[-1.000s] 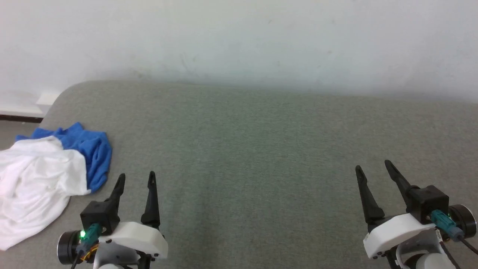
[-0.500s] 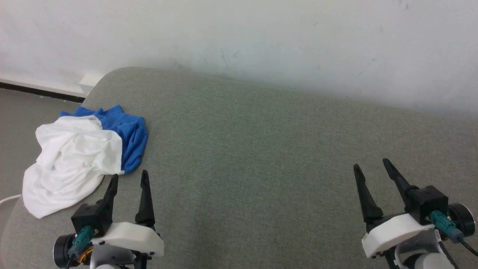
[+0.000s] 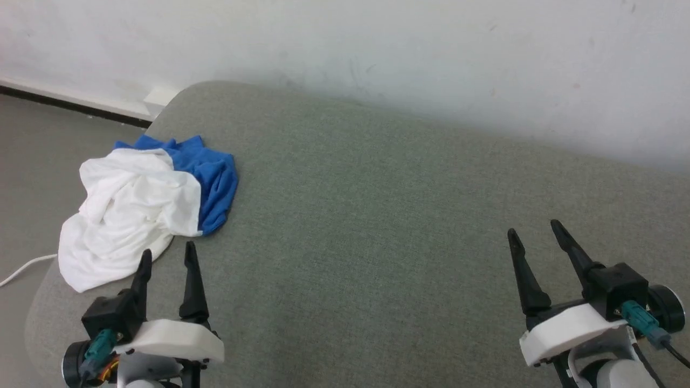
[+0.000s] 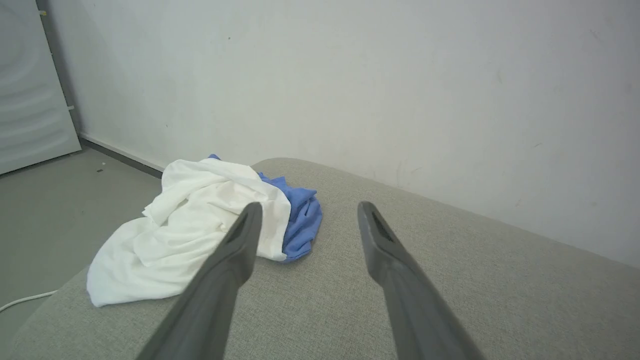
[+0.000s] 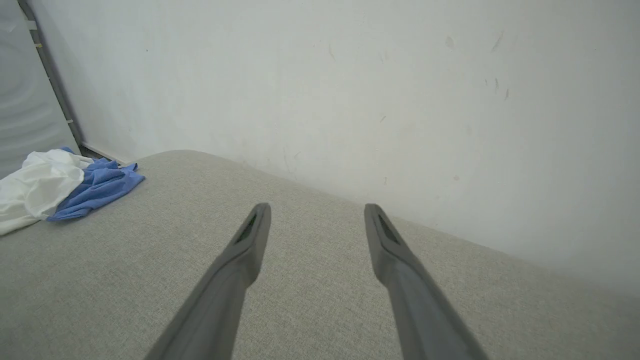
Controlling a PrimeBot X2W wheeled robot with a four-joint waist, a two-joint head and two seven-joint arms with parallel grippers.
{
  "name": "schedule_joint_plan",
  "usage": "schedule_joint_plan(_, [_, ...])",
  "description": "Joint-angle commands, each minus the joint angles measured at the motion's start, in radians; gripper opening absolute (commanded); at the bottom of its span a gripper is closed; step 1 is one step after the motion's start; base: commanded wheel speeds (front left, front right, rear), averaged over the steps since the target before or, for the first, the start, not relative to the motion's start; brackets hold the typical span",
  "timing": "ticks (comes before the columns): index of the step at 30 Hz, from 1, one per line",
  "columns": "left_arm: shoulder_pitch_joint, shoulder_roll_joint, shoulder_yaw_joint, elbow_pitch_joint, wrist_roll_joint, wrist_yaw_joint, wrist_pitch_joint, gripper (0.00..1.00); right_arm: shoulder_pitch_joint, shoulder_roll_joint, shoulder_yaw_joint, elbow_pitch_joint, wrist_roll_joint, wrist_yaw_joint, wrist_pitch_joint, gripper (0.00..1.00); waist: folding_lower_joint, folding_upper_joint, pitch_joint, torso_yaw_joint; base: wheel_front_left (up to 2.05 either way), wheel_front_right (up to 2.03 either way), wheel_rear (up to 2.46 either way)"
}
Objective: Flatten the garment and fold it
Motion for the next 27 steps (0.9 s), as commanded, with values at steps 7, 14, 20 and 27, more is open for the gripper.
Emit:
schedule_joint_plan(7, [-0.125,-0.001,0.079,-0.02,-0.006,-0.009,-0.023,1.0,-0.046,0.002,0.012,-0.029,-0.02,-0.001,0.009,1.0,0.0,0.0,0.082,-0.003,0.0,0.0,0.0])
schedule_joint_plan(14, [-0.284,0.029,0.162,-0.02,-0.001,-0.035,-0.036,1.0,-0.079,-0.002,0.024,-0.064,-0.049,-0.001,0.032,1.0,0.0,0.0,0.173,-0.037,0.0,0.0,0.0])
schedule_joint_plan(20, [-0.472,0.125,0.194,0.11,-0.029,-0.074,-0.028,1.0,-0.107,-0.029,0.032,-0.098,-0.053,-0.001,0.053,1.0,0.0,0.0,0.27,-0.072,0.0,0.0,0.0])
schedule_joint_plan(27, [-0.691,0.261,0.178,0.358,-0.064,-0.11,0.155,1.0,-0.165,-0.062,0.042,-0.148,-0.051,-0.001,0.071,1.0,0.0,0.0,0.409,-0.107,0.0,0.0,0.0])
